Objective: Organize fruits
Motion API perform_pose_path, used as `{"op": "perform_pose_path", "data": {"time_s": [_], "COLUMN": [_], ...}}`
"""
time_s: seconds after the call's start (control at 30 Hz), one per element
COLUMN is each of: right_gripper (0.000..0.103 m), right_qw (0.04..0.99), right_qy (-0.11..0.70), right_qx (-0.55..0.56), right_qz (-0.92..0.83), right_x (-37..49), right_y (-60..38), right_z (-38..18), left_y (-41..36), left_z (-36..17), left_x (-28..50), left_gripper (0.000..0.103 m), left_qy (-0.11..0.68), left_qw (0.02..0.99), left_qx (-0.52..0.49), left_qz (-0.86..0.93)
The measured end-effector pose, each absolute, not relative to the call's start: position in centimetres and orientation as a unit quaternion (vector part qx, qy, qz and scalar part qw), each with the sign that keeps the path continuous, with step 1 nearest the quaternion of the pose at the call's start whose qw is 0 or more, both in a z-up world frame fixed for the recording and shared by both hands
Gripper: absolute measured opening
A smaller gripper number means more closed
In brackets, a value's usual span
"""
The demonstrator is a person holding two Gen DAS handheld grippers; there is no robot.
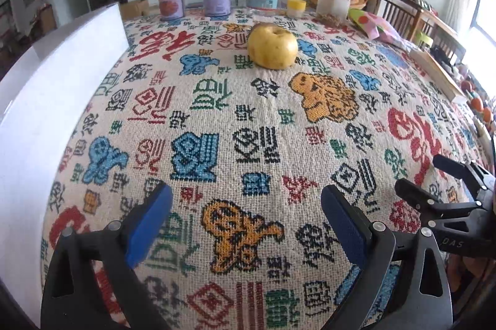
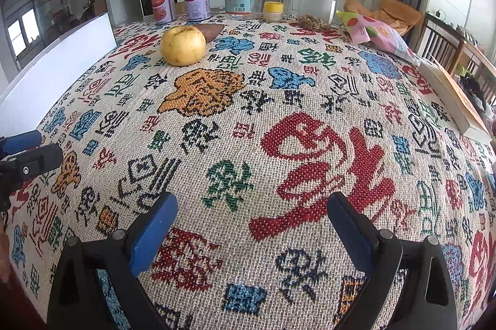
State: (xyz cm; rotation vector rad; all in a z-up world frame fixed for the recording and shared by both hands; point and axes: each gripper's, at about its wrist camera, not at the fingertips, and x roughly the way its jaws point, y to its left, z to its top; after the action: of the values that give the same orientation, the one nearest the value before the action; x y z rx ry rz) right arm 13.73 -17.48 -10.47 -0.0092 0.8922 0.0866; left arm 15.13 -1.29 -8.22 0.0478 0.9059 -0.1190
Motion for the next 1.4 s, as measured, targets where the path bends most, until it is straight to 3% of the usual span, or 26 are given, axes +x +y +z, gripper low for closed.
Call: {"op": "perform_pose_path", "data": {"time_s": [0.13,0.3,1.4], "right_gripper": [0.103,0.103,0.103], "right_qw": [0.891,0.889,0.889], "right_qy": [0.453,0.456,0.456], "right_qx": [0.013,-0.003,-0.002], "right_qz": [0.041,0.036,0.035], "right_x": [14.3,14.3,14.2], "right_y": [-18.1,-17.5,-17.5], "right_z": [-11.2,-11.4,-11.3], "left_y": [-0.8,-0.4,1.2], "left_z": [-9.7,-10.8,-9.5], "left_x": [15.6,16.0,17.6], "left_gripper": [0.098,0.103,0.102], "left_qy": [0.450,0.451,0.461], "left_qw": [0.892,0.892,0.886], "left_qx": [0.030,0.018,0.045], "left_qz": [-0.034,-0.026,-0.029]}}
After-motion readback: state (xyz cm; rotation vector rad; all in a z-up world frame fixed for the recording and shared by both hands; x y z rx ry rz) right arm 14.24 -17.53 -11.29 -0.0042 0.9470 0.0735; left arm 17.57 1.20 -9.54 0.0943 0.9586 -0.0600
